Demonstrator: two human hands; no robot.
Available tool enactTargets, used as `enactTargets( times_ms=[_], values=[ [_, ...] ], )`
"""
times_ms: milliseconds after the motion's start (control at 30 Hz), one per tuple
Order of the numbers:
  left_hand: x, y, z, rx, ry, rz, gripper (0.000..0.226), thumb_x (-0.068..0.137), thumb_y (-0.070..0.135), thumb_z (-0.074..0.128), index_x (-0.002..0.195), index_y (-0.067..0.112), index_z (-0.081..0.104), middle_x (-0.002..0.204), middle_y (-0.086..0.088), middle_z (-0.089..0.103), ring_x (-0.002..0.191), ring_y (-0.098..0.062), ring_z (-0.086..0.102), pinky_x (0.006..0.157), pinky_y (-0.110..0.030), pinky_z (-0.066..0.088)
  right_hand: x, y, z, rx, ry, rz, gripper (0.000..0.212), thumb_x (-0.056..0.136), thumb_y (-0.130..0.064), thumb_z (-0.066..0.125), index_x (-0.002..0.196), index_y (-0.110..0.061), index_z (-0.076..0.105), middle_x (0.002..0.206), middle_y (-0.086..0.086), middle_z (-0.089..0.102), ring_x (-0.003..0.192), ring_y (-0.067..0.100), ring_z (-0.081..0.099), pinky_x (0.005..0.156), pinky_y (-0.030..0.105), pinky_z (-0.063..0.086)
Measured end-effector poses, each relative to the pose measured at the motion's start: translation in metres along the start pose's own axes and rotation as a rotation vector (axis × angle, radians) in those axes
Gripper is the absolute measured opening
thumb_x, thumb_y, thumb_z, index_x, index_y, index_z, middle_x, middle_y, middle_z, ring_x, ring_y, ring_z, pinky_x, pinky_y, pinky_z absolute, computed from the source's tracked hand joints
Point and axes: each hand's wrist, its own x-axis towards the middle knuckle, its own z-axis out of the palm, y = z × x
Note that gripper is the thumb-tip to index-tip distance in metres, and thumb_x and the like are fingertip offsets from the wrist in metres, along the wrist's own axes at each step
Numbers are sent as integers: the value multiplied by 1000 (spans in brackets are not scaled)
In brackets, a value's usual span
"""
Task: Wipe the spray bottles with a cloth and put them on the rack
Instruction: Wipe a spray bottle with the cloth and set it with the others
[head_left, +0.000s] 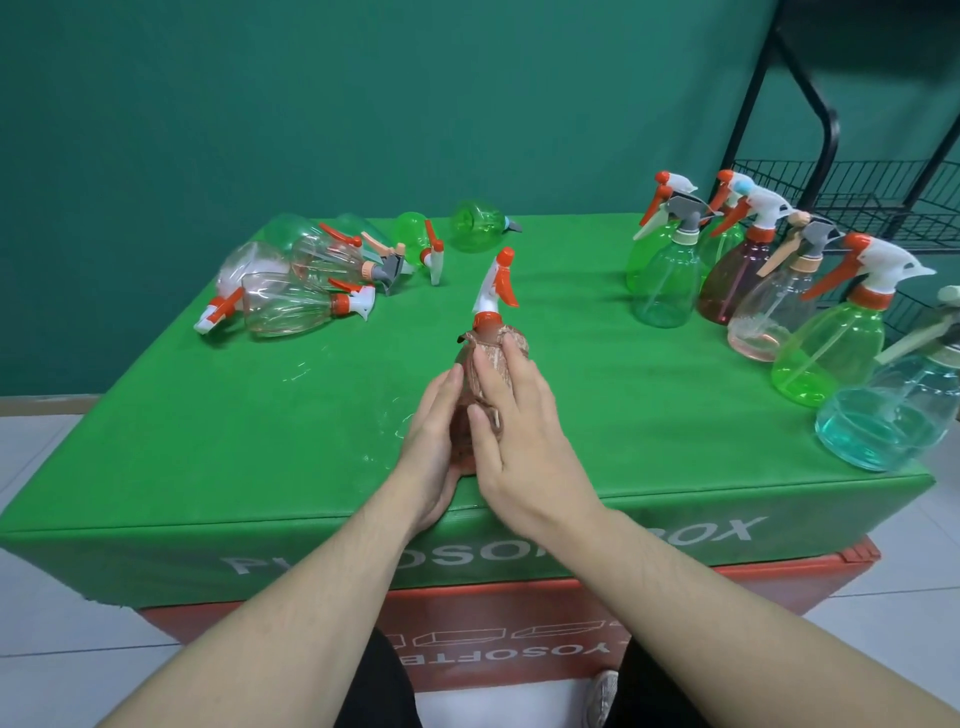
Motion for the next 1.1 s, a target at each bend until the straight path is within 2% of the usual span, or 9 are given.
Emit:
enactTargets(
  times_ms=[67,167,267,400,567,700,867,1000,1100],
  values=[
    [-3,2,1,18,-7,9,45,106,45,46,142,21,56,132,-5,70,122,-21,66,90,-37,56,13,-3,-6,34,-7,40,61,102,-41,25,160,-22,26,169,6,12,155,20,9,127,33,8],
    [-5,5,1,24,-20,-8,48,102,51,44,140,25,56,125,-2,73,104,-14,72,73,-39,59,29,-6,-11,74,-41,97,58,102,-41,26,158,-27,31,168,3,19,150,23,23,122,29,16],
    [-7,7,3,35,-19,-25,48,102,55,41,138,28,56,123,-1,74,98,-14,74,71,-42,59,41,-6,-12,129,-31,143,49,107,-35,30,155,-29,37,166,-2,25,147,25,32,120,32,22],
    [-10,8,5,36,6,-15,36,105,49,40,131,29,56,107,7,77,89,-11,76,63,-40,60,45,-3,-8,205,-22,231,46,109,-33,30,154,-30,40,164,-6,30,148,18,33,117,25,21],
    [-9,6,7,26,32,38,35,108,37,42,139,24,52,105,10,78,90,-8,75,65,-29,59,27,1,0,185,-8,179,53,105,-37,26,158,-28,31,166,-4,22,149,15,28,115,18,14],
    [-7,5,6,-39,82,57,36,110,34,41,142,22,52,111,9,77,98,-6,74,69,-20,58,8,1,6,112,-41,93,60,103,-41,25,162,-27,21,170,-4,6,155,10,6,126,29,9],
    [-8,9,7,-95,108,53,41,104,39,51,142,23,50,114,2,77,102,-12,74,76,-26,59,-18,1,12,45,-90,51,61,103,-47,20,162,-37,8,169,-10,-12,156,11,-12,128,42,7],
    [-11,13,7,-159,116,74,62,84,41,68,140,22,50,110,-5,78,100,-20,75,86,-32,60,-34,1,12,4,-125,22,60,99,-51,15,156,-48,-4,167,-15,-20,155,12,-16,127,47,8],
    [-11,13,7,-174,123,65,65,78,40,71,138,23,51,113,-10,76,100,-25,75,89,-37,61,-41,0,11,-27,-166,27,62,98,-53,12,157,-48,-5,165,-16,-24,154,11,-19,127,49,6]
  ],
)
